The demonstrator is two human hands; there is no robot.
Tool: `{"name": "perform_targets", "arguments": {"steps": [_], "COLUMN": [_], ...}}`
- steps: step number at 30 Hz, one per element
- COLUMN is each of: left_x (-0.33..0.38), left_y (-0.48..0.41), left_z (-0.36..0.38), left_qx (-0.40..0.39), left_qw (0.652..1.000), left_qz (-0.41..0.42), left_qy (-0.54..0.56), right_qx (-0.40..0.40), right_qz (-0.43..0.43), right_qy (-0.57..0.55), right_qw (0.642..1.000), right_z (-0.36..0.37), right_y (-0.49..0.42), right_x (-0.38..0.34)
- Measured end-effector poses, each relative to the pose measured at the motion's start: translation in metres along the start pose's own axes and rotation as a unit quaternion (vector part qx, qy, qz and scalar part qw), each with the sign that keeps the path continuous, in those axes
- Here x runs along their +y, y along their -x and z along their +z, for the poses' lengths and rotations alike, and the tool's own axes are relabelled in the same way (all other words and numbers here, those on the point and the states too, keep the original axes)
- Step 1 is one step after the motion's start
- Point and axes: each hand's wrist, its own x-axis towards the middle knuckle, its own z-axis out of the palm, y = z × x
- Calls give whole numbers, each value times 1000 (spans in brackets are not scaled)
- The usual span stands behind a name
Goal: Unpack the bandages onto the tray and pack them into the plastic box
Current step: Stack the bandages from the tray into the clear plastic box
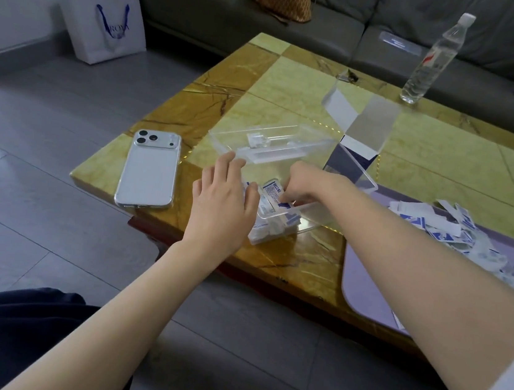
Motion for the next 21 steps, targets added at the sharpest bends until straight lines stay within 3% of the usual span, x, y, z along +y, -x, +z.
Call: {"name": "perform_targets", "arguments": {"steps": [4,15,21], "left_x": [0,1,2], "left_y": [-1,-1,0], "left_z": [0,-1,-2], "left_qx": [-1,-4,-2], "left_qw": [1000,1000,1000], "left_qz": [-2,-1,-1], "left_qy": [-2,-3,-13], "right_qx": [33,10,2], "right_qz": [12,11,15], "right_qy": [29,-28,6], "right_qw": [999,1000,1000], "right_z": [3,2,0], "right_y": [-5,-6,3], "right_x": [-2,1,-2]}}
